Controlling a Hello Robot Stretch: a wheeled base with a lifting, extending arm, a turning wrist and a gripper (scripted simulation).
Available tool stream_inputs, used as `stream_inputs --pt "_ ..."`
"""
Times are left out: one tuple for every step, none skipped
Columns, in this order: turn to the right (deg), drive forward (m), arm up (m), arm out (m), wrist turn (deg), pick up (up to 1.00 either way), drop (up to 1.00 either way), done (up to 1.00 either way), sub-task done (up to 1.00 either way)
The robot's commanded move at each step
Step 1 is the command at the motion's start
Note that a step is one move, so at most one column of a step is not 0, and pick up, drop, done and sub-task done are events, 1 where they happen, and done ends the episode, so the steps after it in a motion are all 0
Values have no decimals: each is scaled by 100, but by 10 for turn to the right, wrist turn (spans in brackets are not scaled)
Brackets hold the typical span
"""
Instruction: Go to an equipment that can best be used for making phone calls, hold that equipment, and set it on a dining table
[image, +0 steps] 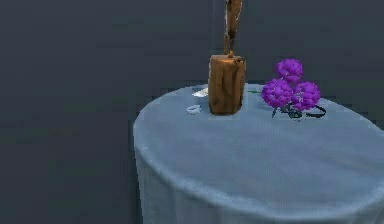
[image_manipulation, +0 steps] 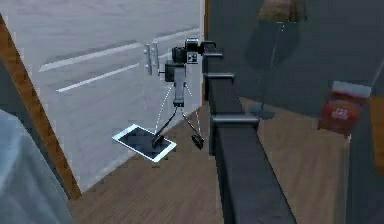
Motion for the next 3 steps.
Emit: stream_inputs --pt "60 0 0 0 0 0 0 0 0" --pt "-420 0 0 0 0 0 0 0 0" --pt "360 0 0 0 0 0 0 0 0"
